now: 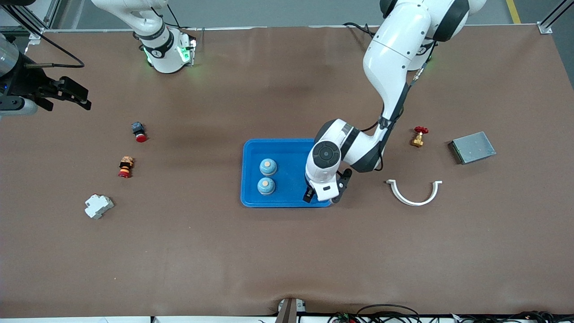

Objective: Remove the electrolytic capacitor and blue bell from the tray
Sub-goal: 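Lower the left gripper onto a black capacitor and close on it, then lift the capacitor with the left gripper and carry it to the white arch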

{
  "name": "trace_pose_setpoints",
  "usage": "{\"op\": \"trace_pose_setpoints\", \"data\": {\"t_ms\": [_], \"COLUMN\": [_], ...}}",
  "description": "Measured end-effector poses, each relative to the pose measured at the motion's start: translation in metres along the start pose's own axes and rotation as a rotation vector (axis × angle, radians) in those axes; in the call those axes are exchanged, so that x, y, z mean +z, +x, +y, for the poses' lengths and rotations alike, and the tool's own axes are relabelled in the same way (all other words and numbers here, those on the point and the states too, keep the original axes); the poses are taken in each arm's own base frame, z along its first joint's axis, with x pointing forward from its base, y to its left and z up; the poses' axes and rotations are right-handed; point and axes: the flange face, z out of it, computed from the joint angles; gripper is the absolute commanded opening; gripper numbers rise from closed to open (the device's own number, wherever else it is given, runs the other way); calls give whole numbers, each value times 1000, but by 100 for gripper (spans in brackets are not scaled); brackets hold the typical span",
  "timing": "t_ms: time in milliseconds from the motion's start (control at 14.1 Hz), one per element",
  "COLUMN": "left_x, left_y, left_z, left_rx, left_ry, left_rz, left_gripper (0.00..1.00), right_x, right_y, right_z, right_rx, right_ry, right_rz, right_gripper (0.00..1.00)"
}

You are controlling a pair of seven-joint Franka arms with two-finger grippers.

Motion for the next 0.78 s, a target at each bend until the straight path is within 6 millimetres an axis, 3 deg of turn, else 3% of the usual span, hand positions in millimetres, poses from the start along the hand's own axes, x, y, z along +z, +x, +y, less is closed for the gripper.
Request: {"op": "trace_pose_setpoints", "data": {"t_ms": [71, 142, 213, 356, 569, 782], "left_x": [2, 3, 3, 2, 0, -2], "left_y": [0, 0, 0, 1, 0, 0], "left_z": [0, -1, -1, 0, 1, 3], "left_rx": [1, 2, 2, 2, 2, 4], "left_ry": [2, 4, 4, 2, -3, -8], "left_rz": [2, 3, 3, 3, 3, 3], "left_gripper": [92, 66, 50, 26, 4, 0], "right_x": [1, 2, 3, 4, 2, 2], "right_y": [0, 0, 0, 0, -1, -3], "right_z": [0, 0, 0, -1, -2, -2], "right_rx": [0, 0, 0, 0, 0, 0], "right_ry": [0, 0, 1, 10, 15, 16], "right_rz": [-2, -3, -4, -5, -2, -2], "right_gripper": [100, 100, 100, 100, 100, 100]}}
